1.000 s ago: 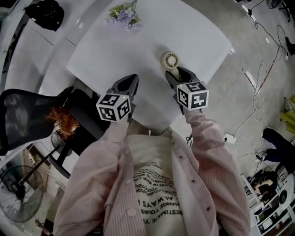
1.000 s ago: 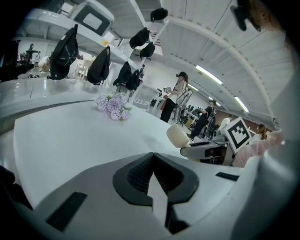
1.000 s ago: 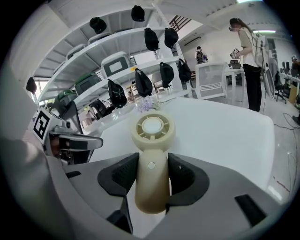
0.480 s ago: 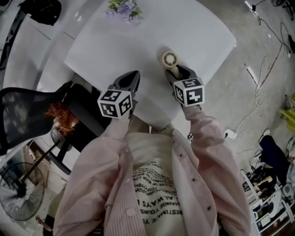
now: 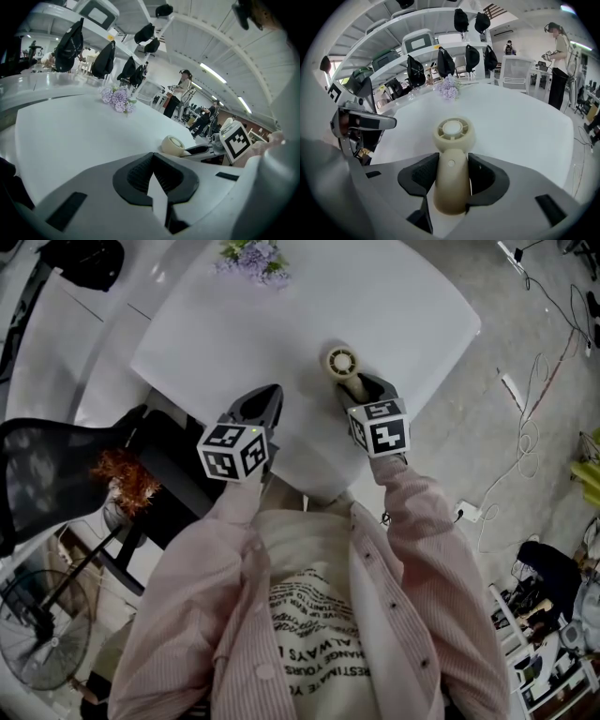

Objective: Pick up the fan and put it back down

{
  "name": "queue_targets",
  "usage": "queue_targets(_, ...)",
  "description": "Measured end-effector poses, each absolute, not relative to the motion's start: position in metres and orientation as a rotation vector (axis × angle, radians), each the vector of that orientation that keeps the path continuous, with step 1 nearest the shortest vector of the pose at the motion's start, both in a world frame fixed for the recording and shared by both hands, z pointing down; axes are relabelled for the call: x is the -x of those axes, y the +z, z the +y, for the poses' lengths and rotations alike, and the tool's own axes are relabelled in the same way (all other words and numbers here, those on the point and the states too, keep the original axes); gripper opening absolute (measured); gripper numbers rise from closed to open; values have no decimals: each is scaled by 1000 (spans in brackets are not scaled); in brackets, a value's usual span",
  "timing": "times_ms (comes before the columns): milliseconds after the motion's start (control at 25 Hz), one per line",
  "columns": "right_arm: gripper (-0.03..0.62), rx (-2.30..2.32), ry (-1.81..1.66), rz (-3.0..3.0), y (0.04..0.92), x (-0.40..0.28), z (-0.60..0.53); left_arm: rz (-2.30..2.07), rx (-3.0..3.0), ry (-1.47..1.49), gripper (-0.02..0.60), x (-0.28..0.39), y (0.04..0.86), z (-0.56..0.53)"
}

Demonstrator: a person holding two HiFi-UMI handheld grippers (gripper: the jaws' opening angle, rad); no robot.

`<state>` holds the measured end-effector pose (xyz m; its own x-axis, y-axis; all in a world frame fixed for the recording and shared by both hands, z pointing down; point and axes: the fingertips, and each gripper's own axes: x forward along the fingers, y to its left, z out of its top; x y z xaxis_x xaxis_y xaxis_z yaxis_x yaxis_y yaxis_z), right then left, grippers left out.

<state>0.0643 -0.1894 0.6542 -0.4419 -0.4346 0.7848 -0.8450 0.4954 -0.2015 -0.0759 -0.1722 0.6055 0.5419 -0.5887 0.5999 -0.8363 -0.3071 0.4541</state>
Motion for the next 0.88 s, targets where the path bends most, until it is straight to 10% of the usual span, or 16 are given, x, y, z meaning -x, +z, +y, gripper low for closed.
queue_targets(880, 201, -1108, 729, -2122, 644, -61, -187, -1156, -2077, 377, 2, 70, 588, -164)
